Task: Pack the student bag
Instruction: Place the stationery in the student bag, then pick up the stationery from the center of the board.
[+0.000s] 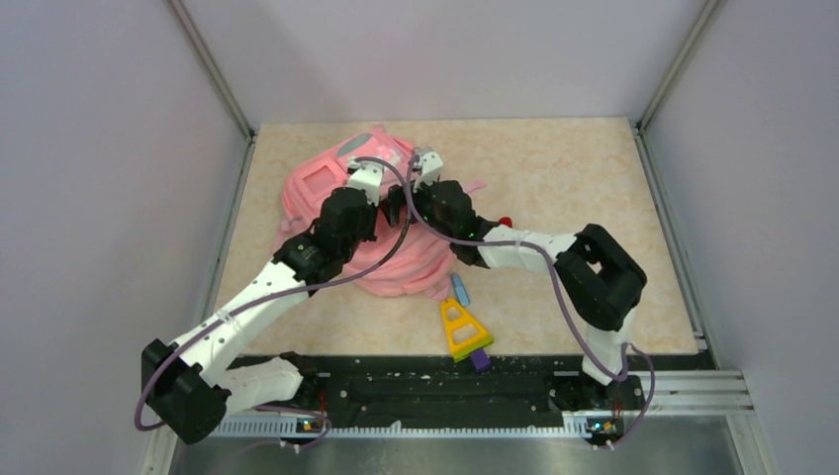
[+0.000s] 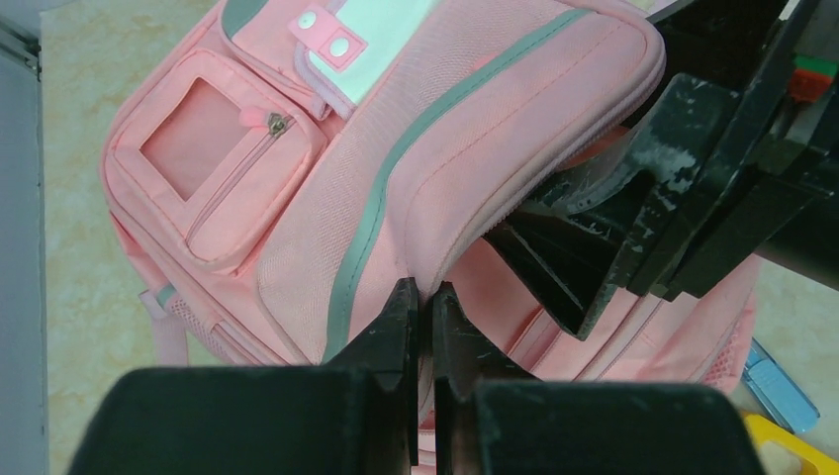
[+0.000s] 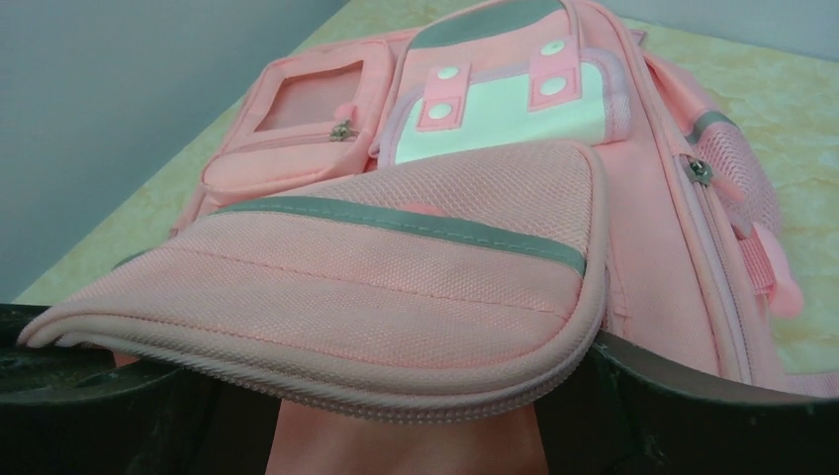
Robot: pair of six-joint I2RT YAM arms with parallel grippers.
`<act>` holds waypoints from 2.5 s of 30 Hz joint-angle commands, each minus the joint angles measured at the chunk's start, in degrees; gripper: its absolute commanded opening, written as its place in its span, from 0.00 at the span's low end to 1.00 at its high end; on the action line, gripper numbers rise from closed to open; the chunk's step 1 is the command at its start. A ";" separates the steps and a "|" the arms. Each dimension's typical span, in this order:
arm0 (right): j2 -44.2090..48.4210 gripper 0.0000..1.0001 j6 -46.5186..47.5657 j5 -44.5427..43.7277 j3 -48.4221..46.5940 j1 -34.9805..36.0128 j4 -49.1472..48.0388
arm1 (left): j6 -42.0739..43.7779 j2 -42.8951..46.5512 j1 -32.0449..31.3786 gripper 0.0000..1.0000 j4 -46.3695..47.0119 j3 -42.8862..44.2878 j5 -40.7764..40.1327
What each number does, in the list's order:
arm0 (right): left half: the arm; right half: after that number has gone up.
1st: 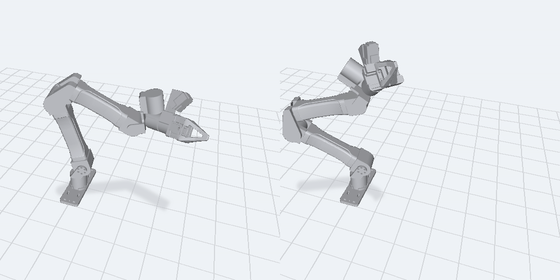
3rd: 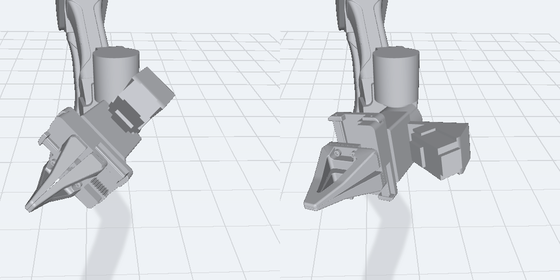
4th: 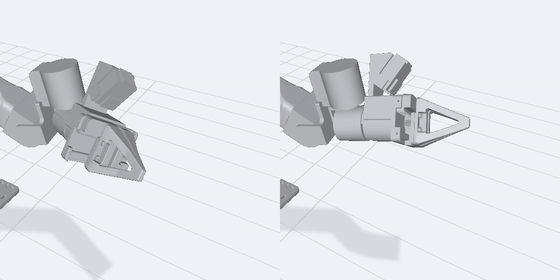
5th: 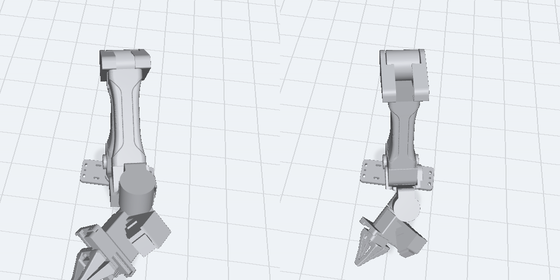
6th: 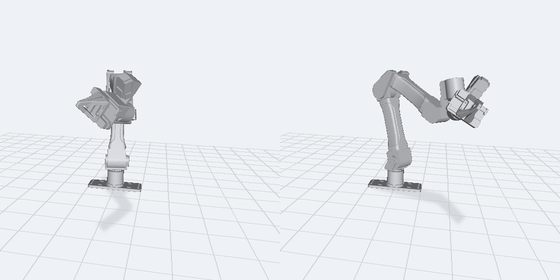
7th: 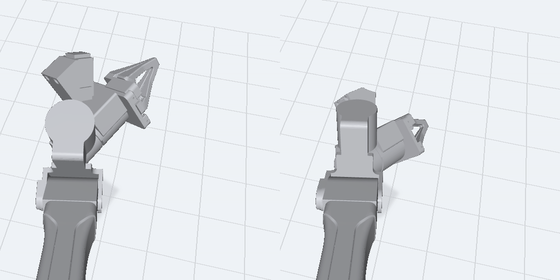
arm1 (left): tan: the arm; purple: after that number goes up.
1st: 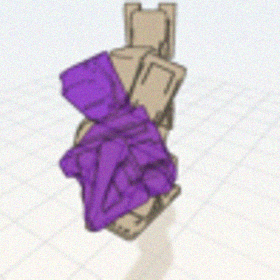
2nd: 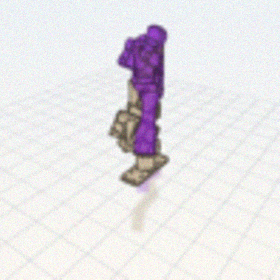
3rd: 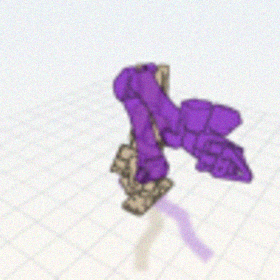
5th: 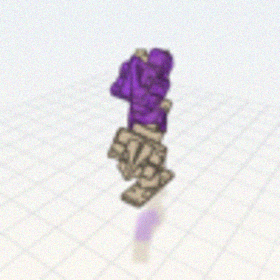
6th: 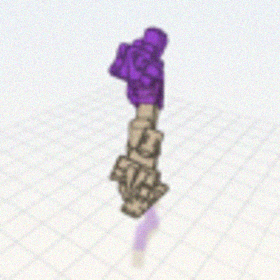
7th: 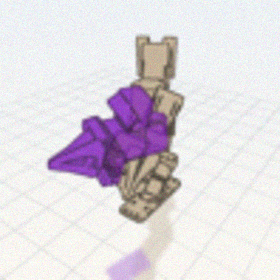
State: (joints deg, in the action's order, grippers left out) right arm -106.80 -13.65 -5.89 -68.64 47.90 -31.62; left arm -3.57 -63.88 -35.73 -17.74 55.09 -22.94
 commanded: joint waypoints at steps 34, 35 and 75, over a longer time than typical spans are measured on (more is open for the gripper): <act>17.22 0.83 8.32 5.52 15.91 -26.10 38.69 | -0.46 0.65 -0.32 0.00 4.10 2.31 -1.22; 16.30 0.79 8.52 5.54 15.64 -26.30 38.61 | -0.46 0.56 -0.35 0.00 4.10 2.30 -1.16; 30.06 0.12 5.24 15.10 8.30 -17.37 49.79 | -0.33 1.21 -0.33 0.00 4.38 2.21 0.44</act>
State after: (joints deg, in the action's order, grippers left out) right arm -79.68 -5.93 3.55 -54.89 25.34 15.33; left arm -3.53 -64.27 -35.99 -18.28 55.09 -22.81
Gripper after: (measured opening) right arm 0.427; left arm 0.036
